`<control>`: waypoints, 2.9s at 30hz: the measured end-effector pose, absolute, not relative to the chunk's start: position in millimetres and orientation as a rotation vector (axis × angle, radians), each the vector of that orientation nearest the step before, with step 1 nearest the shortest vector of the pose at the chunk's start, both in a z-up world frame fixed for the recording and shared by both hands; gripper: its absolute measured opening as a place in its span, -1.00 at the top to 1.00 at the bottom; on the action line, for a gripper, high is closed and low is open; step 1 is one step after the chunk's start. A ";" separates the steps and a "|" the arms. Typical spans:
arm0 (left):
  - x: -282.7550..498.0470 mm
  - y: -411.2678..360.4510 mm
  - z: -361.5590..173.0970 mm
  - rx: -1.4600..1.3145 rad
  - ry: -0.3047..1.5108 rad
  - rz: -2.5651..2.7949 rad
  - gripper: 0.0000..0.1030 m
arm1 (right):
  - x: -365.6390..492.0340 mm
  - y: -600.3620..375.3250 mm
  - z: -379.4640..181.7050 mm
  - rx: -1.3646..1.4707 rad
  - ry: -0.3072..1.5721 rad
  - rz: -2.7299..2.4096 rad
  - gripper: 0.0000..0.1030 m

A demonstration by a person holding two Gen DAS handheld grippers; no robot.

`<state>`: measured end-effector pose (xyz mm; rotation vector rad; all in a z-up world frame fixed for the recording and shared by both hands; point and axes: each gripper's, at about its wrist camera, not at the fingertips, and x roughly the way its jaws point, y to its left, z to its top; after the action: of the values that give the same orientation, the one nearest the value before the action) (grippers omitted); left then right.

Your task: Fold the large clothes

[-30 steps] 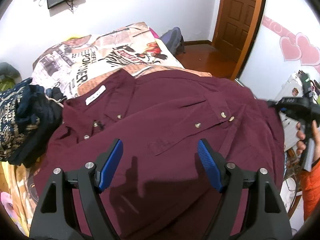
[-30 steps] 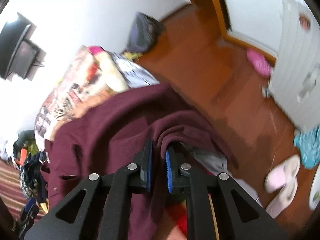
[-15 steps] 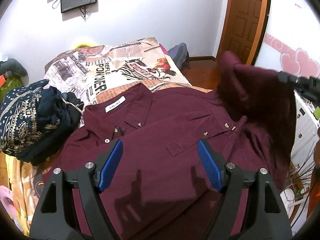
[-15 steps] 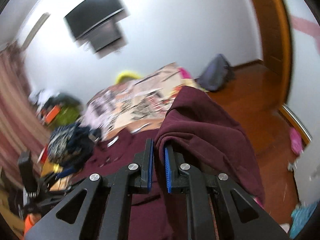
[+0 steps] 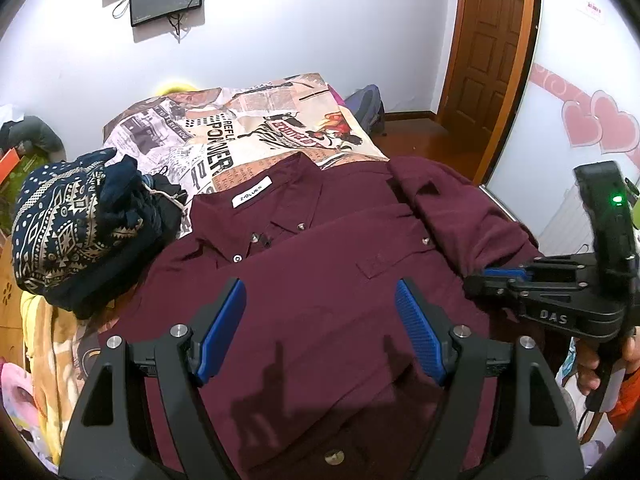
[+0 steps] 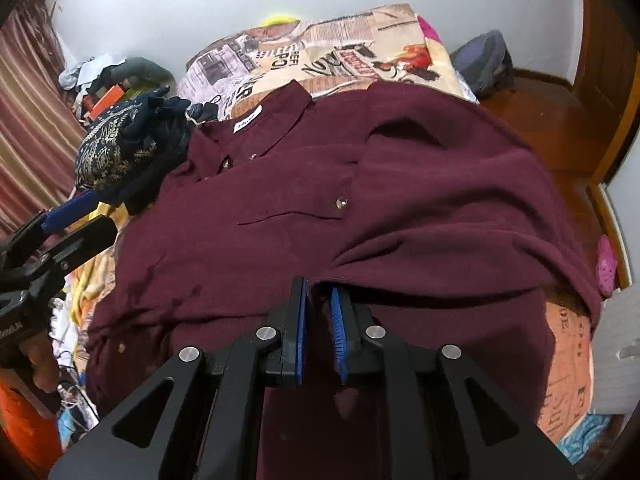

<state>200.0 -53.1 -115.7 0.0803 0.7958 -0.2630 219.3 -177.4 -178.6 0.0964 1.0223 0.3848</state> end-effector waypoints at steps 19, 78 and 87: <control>197.6 -55.5 -103.2 0.075 0.758 -0.264 -0.48 | 195.5 -242.0 -110.2 0.309 0.799 0.183 -0.03; 195.6 5.2 -117.1 -0.041 0.786 -0.108 -0.48 | 241.9 -220.5 -2.8 0.326 0.556 0.352 0.85; 170.6 61.8 -105.0 -0.114 0.730 -0.008 -0.48 | 240.5 -77.6 -30.4 0.076 0.742 0.655 0.85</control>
<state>170.6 61.8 -105.0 -0.1135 0.7300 -0.0083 240.5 -77.6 -30.4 0.0759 0.7418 0.6549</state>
